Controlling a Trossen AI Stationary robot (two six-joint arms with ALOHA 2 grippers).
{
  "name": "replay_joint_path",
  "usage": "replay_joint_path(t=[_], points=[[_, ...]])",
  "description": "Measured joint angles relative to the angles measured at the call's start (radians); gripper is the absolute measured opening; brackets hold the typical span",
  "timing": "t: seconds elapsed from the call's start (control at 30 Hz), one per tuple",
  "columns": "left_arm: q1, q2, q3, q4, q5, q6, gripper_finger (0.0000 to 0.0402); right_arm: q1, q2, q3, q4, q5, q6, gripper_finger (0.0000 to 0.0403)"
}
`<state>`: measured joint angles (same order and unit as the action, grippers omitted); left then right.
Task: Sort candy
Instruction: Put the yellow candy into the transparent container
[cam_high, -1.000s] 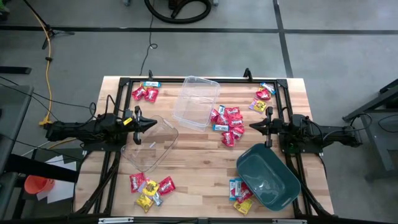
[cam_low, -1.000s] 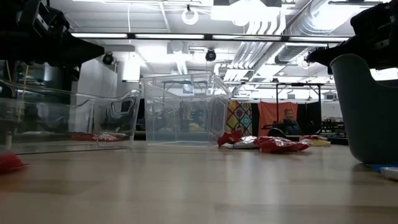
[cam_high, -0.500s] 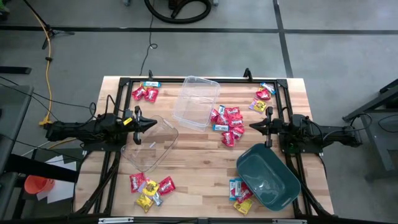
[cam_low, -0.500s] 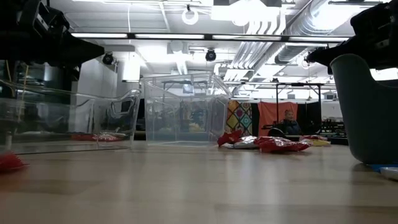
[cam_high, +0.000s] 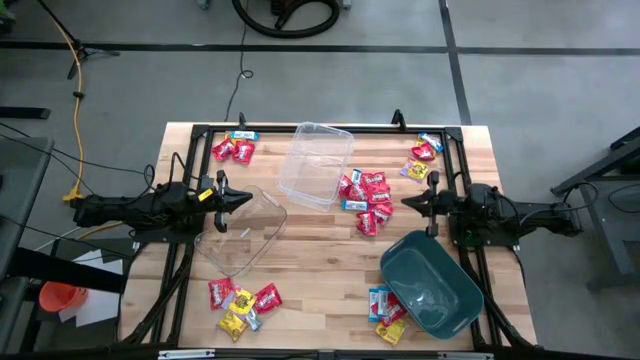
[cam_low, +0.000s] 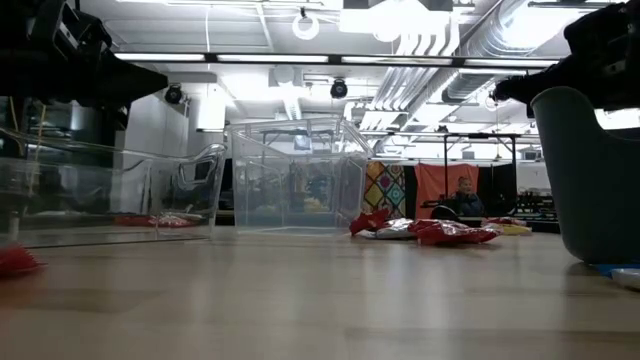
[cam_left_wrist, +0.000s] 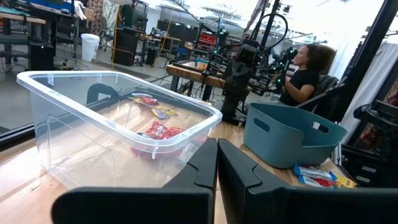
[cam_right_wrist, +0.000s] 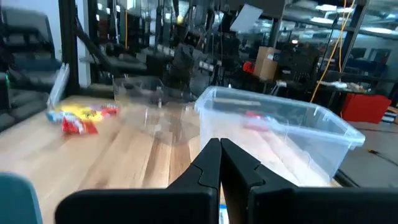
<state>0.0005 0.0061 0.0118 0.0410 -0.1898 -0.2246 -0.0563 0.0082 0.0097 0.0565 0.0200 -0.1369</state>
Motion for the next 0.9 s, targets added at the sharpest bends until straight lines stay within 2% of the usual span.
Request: replay_joint_path(t=[0.07,0.17,0.3,0.37,0.43,0.5,0.57,0.77,0.9], points=[[0.0,0.0,0.0,0.0,0.0,0.0,0.0001,0.0,0.0,0.0,0.081,-0.038,0.088,0.0],[0.0,0.0,0.0,0.003,0.0,0.0,0.0001,0.0,0.0,0.0,0.291,-0.076,0.168,0.0],[0.0,0.0,0.0,0.018,0.0,0.0,0.0001,0.0,0.022,0.0,0.581,-0.075,0.156,0.0],[0.0,0.0,0.0,0.022,0.0,0.0,0.0001,-0.001,0.052,0.008,0.622,0.002,0.119,0.0],[0.0,0.0,0.0,0.021,0.0,0.0,0.0001,-0.006,0.101,0.047,0.592,0.216,0.116,0.0],[0.0,0.0,0.0,0.026,0.0,0.001,0.0001,-0.024,0.168,0.122,0.487,0.433,0.142,0.0],[0.0,0.0,0.0,0.042,-0.001,0.014,0.0001,-0.054,0.251,0.23,0.267,0.542,0.17,0.0],[0.0,0.0,0.0,0.144,-0.07,0.035,0.0001,-0.208,0.557,0.584,-0.424,0.556,0.342,0.0012],[0.0,0.001,0.0,0.189,-0.128,0.036,0.0002,-0.319,0.72,0.699,-0.673,0.553,0.411,0.0056]])
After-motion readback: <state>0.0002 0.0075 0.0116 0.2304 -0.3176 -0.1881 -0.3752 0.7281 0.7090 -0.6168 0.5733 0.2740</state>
